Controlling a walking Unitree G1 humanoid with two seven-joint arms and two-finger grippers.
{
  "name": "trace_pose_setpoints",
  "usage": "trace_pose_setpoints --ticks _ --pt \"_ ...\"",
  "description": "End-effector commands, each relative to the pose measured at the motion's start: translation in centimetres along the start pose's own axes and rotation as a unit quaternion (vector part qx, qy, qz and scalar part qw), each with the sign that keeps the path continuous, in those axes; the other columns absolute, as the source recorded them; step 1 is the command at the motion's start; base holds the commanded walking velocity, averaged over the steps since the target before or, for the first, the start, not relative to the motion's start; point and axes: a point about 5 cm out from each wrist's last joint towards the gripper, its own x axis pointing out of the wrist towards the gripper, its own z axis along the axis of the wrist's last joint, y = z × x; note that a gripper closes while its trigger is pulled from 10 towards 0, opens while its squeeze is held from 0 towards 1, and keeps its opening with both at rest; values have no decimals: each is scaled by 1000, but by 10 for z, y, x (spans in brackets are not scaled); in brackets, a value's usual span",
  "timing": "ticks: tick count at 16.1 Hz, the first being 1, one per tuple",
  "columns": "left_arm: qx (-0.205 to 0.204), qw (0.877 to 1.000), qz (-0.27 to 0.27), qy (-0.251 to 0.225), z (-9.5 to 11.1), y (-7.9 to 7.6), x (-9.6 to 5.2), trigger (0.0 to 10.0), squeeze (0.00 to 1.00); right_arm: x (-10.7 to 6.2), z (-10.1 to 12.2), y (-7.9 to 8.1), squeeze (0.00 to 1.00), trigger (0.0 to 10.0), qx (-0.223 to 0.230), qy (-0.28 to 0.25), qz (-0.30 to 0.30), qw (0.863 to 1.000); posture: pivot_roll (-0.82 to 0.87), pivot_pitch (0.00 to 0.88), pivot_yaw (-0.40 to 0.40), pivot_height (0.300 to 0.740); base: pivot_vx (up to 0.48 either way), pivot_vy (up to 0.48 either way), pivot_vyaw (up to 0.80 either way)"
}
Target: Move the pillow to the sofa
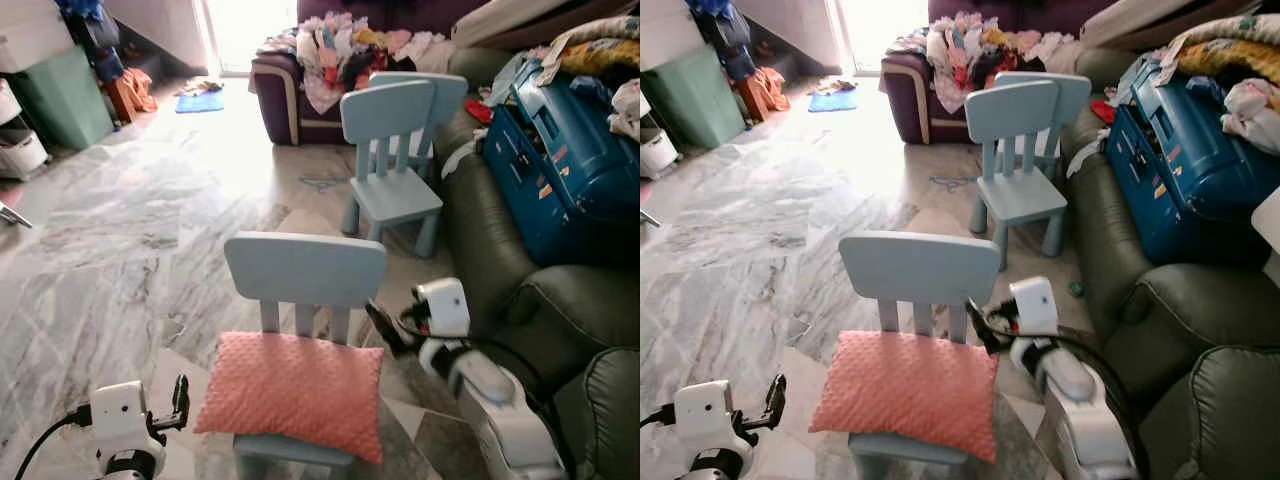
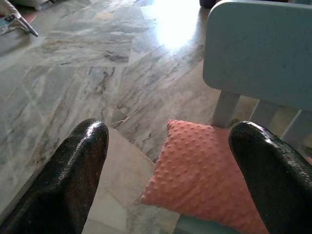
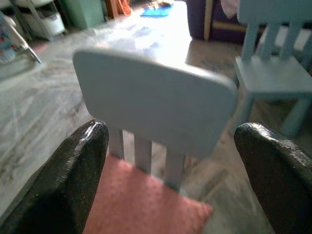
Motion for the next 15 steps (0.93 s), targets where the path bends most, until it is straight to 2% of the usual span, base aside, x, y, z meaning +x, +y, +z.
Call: trace_pose_setpoints --ticks 1,12,15 --pt "7 1000 -1 -4 3 0 -2 10000 0 -1 8 1 0 10000 -4 -12 6 1000 -122 97 40 740 0 0 0" --pt "5 1000 -3 1 2 -5 -2 10000 0 -2 13 2 0 10000 -15 -6 14 1000 -129 102 34 740 0 0 0" --pt "6 1000 -2 0 2 -5 -1 10000 0 -2 13 4 0 10000 -16 -6 16 1000 -129 101 34 710 0 0 0"
